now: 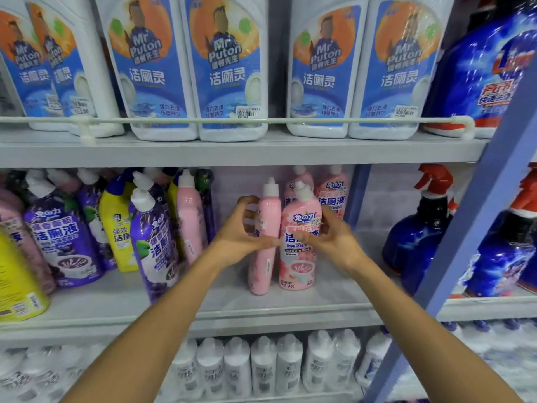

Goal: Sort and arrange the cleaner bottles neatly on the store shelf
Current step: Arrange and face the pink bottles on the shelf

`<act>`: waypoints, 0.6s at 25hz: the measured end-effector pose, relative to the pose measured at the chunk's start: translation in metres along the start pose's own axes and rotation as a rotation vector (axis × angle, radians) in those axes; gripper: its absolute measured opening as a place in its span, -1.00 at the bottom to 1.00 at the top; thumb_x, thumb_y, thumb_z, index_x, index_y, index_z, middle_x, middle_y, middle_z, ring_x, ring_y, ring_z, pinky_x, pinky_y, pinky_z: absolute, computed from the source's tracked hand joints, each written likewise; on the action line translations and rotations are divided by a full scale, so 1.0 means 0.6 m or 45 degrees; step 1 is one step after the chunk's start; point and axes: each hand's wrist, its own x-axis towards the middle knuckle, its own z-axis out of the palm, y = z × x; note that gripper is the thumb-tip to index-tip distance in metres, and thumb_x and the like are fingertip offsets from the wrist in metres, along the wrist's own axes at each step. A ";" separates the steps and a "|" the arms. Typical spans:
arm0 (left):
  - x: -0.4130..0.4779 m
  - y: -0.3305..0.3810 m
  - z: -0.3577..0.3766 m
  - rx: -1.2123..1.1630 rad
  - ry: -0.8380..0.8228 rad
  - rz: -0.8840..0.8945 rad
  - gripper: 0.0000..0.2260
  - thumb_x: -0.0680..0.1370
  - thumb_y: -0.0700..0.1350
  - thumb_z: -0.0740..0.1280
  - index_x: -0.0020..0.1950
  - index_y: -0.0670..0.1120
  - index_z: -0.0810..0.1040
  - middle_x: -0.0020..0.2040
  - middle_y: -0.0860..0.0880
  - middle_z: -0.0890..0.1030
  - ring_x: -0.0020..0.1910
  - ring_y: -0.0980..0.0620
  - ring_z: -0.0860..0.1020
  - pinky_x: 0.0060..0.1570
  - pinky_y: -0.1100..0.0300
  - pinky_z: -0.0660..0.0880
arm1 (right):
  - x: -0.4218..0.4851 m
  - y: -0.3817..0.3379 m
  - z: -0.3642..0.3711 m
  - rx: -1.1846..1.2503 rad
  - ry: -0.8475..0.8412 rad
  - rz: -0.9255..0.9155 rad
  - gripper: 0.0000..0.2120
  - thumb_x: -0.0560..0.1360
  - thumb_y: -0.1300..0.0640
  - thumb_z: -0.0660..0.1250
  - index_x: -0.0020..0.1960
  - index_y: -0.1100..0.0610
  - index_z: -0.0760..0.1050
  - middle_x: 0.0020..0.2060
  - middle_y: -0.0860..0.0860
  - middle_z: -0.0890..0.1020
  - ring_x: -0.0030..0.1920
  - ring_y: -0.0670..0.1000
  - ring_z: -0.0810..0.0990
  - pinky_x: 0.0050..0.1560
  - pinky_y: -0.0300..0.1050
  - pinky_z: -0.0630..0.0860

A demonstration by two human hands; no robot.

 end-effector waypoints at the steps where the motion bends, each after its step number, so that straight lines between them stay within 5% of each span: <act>1: 0.010 0.003 0.028 0.048 0.058 0.016 -0.13 0.12 0.10 0.71 0.34 0.13 0.37 0.19 0.12 0.54 0.08 0.03 0.58 -0.04 0.10 0.64 | 0.002 0.011 -0.025 0.006 0.019 0.017 -0.45 0.40 0.04 0.60 0.32 0.04 0.49 0.10 -0.04 0.72 0.12 -0.04 0.70 0.11 -0.01 0.67; 7: 0.062 -0.011 0.143 0.182 0.406 -0.135 -0.04 0.05 0.35 0.58 0.40 0.11 0.40 0.21 0.01 0.60 0.08 -0.03 0.63 0.06 0.01 0.62 | -0.008 0.063 -0.108 0.021 0.129 0.112 -0.49 0.45 0.10 0.56 0.35 0.09 0.48 0.15 -0.03 0.70 0.14 -0.09 0.68 0.24 0.07 0.62; 15: 0.072 -0.013 0.165 0.205 0.664 -0.133 -0.20 0.12 0.24 0.64 0.30 0.05 0.52 0.15 0.03 0.49 0.06 0.00 0.58 0.05 0.11 0.57 | 0.016 0.112 -0.096 -0.031 0.207 0.187 -0.40 0.34 0.04 0.64 0.29 0.02 0.46 0.12 -0.07 0.71 0.10 -0.07 0.70 0.16 0.02 0.66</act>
